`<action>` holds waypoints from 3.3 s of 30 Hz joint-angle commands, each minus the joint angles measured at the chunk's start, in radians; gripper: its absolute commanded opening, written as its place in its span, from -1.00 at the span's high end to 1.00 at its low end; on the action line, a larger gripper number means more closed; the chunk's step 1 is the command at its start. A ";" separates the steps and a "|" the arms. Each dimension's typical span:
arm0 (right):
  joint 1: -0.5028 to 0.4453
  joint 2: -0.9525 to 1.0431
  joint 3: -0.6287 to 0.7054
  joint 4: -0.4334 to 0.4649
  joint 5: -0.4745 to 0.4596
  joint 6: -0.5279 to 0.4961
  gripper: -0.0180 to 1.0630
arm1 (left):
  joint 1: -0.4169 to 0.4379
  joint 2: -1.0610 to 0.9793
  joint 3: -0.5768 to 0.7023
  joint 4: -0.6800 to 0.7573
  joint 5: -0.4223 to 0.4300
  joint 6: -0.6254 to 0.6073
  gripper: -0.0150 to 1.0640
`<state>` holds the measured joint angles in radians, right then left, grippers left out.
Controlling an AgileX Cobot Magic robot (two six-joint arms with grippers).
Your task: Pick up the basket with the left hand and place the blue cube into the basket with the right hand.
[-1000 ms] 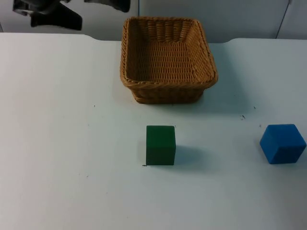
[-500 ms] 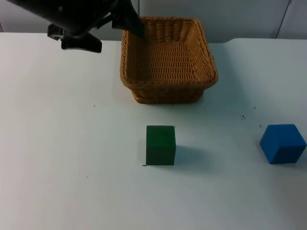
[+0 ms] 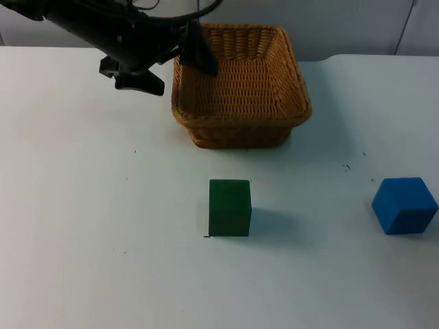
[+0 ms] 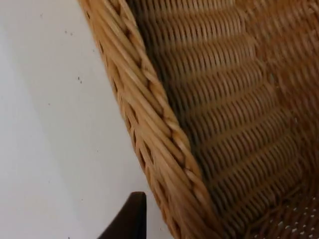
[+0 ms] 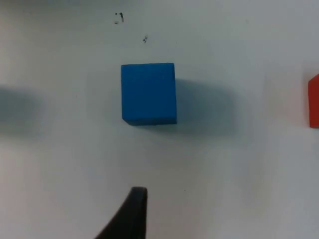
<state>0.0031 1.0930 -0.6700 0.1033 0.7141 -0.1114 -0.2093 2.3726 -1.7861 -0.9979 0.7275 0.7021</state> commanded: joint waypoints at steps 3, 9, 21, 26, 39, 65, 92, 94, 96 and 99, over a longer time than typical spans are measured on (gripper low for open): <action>-0.007 0.008 -0.012 0.006 -0.012 -0.013 -0.96 | -0.012 0.051 -0.077 0.085 0.058 -0.086 -0.88; -0.007 0.010 -0.012 0.009 -0.025 -0.013 -0.96 | -0.019 0.089 -0.122 0.144 0.068 -0.154 -0.47; -0.007 0.010 -0.012 0.032 -0.042 -0.023 -0.95 | -0.032 0.089 -0.122 0.149 0.050 -0.164 0.71; -0.007 0.010 -0.012 0.032 -0.042 -0.023 -0.94 | -0.032 0.089 -0.122 0.149 0.018 -0.199 0.96; -0.007 0.010 -0.012 0.032 -0.042 -0.023 -0.94 | -0.032 0.038 -0.122 0.126 -0.024 -0.368 0.97; -0.007 0.010 -0.012 0.032 -0.032 -0.023 -0.94 | 0.000 -0.472 0.393 0.166 -0.125 -0.441 0.97; 0.087 0.044 -0.023 0.038 0.006 0.059 -0.94 | 0.274 -0.931 1.090 -0.237 -0.107 0.137 0.97; 0.087 0.057 -0.023 0.028 0.003 0.061 -0.94 | 0.275 -0.941 1.096 -0.229 -0.102 0.137 0.97; 0.087 0.101 -0.035 0.024 0.003 0.080 -0.94 | 0.275 -0.957 1.118 -0.218 -0.109 0.137 0.97; 0.087 0.165 -0.062 0.030 0.003 0.086 -0.94 | 0.275 -0.959 1.137 -0.218 -0.116 0.137 0.97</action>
<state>0.0864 1.2334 -0.7174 0.1367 0.7280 -0.0352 0.0616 1.4278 -0.6554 -1.1996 0.5994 0.8358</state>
